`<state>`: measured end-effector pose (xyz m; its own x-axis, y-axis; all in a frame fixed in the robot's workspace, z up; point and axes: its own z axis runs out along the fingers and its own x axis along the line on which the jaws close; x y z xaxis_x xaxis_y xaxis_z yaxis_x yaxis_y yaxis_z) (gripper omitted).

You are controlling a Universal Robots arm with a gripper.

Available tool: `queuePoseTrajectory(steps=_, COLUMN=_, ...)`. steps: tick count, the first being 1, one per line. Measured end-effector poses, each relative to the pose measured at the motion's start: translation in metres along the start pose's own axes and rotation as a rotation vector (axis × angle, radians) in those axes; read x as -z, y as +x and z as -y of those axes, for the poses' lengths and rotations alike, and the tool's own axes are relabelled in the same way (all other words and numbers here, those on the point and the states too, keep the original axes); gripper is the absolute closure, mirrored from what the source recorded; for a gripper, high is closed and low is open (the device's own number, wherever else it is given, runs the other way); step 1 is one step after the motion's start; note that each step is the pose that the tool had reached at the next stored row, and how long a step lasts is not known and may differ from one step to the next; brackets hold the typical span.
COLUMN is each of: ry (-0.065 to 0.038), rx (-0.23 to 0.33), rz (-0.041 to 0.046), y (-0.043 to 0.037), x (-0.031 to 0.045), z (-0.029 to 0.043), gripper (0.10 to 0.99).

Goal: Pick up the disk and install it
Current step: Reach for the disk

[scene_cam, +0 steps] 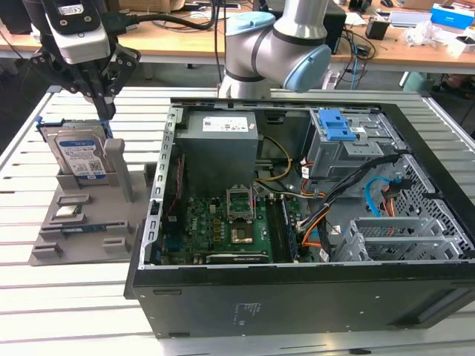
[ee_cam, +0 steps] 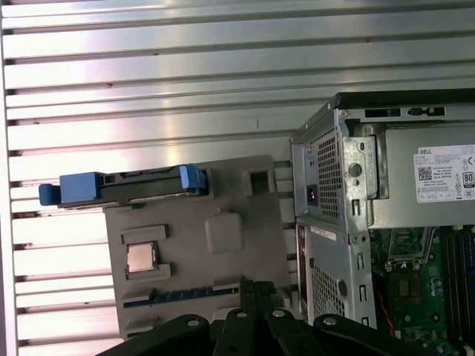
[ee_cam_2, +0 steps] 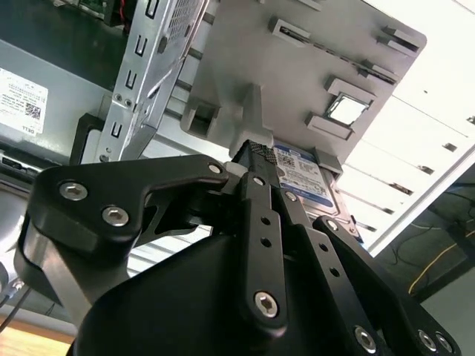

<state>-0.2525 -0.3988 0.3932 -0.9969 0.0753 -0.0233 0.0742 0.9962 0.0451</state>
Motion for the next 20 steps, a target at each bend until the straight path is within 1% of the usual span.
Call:
queuePoseTrajectory(steps=5, ry=0.0, rx=0.0, rz=0.0, y=0.0064, x=0.0001, z=0.0005, gripper=0.98)
queuePoseTrajectory(steps=8, ry=0.0, rx=0.0, rz=0.0, y=0.0125, x=0.0003, z=0.0009, gripper=0.98)
queuePoseTrajectory(steps=12, ry=0.0, rx=0.0, rz=0.0, y=0.0165, x=0.0003, z=0.0012, gripper=0.98)
queuePoseTrajectory(steps=16, ry=0.0, rx=0.0, rz=0.0, y=0.0229, x=0.0004, z=0.0017, gripper=0.98)
queuePoseTrajectory(steps=20, ry=0.0, rx=0.0, rz=0.0, y=0.027, x=0.0005, z=0.002, gripper=0.98)
